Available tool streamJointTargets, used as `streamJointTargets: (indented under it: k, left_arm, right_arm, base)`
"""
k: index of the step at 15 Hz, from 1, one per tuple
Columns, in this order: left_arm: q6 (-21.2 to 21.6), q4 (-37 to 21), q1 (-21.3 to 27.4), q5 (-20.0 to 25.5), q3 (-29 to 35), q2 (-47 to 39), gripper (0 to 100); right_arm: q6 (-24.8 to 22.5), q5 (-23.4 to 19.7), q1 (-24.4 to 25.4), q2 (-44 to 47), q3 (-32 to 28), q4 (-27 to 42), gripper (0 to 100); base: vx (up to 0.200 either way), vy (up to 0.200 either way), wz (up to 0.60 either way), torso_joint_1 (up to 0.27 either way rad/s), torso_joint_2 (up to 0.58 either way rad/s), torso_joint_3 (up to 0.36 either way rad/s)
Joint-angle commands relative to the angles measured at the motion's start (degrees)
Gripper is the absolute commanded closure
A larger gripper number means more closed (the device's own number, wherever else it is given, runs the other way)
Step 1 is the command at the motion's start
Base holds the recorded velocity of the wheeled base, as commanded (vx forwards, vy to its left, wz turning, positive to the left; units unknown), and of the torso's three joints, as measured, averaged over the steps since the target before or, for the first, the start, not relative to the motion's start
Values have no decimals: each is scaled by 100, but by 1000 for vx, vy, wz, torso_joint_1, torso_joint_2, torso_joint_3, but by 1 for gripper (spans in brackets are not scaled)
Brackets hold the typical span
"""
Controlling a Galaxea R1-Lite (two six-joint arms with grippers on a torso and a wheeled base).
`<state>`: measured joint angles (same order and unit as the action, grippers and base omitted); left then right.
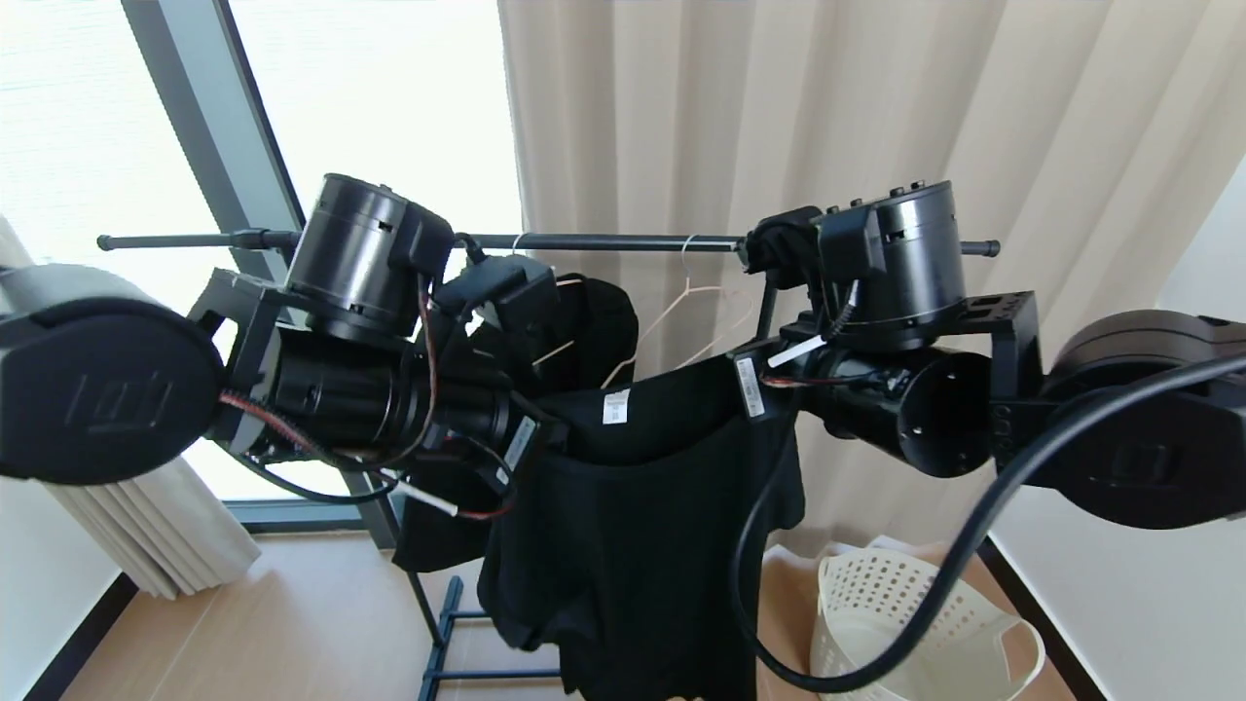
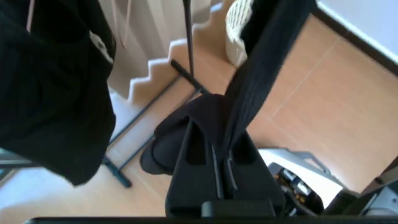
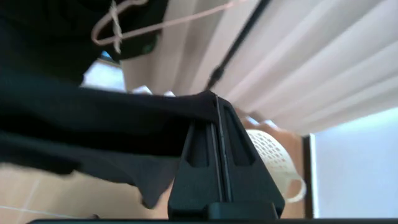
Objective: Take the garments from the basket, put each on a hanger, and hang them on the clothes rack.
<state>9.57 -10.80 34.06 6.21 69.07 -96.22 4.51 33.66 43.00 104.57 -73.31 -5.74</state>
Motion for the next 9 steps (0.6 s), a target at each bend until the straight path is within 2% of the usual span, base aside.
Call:
streamJointTargets:
  k: [1,3,6,7,9]
  left_arm:
    - [-298,-27,505,-243,-474,288,100]
    - [-1238,-80,1059,-304,-544,262,100]
    - [-2073,-89,1463,-313,-456,86,100]
    - [-2574,-89,1613,-304,-254,-64,100]
    - [-3172,-89,1823,-304,19,-239,100]
  right_arm:
    - [-12,-52,-55,529,-192,-349,100]
    - [68,-79,-19,854,-561,-674,100]
    - [366,-88,-19,977,-772,-806,100]
    - [498,-123,-11,977,-816,-806,100]
    - [612,-298,69,977,-842,-806,100]
  base:
    - [0,0,0,0,0,0]
    - [0,0,0,0,0,0]
    - [0,0,0,0,0,0]
    - [0,0,0,0,0,0]
    - [0,0,0,0,0,0]
